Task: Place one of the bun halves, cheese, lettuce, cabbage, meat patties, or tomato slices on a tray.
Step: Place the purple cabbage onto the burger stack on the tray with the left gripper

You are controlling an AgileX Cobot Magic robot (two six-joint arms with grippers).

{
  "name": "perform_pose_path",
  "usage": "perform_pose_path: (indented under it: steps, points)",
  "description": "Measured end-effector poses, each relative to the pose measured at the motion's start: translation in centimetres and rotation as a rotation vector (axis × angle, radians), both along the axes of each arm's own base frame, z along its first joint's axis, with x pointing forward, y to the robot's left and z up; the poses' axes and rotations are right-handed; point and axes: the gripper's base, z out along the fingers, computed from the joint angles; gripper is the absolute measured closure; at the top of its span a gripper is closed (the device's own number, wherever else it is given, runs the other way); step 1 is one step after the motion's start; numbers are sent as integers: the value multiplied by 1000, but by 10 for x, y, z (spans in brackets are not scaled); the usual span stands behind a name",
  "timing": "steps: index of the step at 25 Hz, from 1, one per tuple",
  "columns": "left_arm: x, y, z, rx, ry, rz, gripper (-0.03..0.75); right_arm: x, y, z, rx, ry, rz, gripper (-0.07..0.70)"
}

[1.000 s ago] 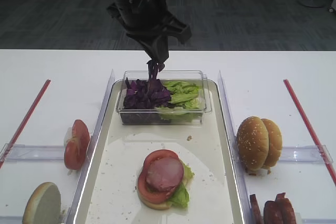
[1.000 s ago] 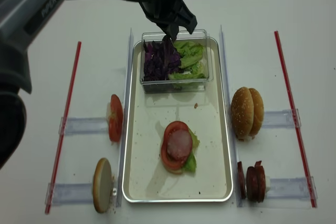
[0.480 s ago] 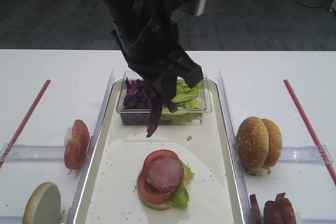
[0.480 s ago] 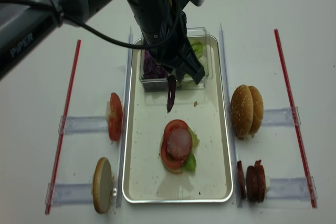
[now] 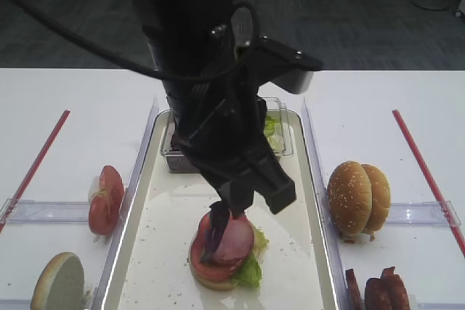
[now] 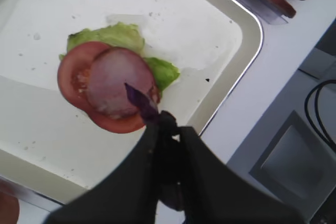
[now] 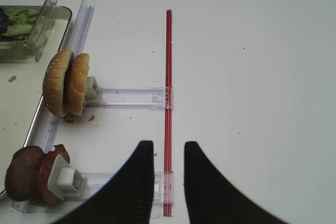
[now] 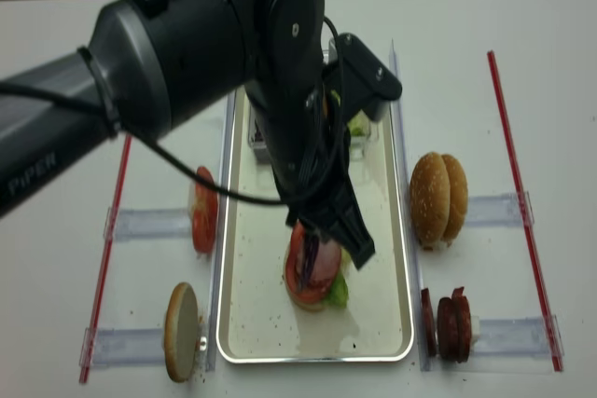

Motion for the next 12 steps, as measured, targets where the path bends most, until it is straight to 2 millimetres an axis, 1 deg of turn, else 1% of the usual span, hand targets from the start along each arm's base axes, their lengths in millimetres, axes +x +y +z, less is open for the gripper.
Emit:
perform_pose_path:
  steps: [3,12]
  points:
    - [-4,-3,-1,-2,3,-12,656,0,0,0,2,0,-1,438]
    - [-2,-1,-1,16,-18,-16,656,0,0,0,2,0,-1,438]
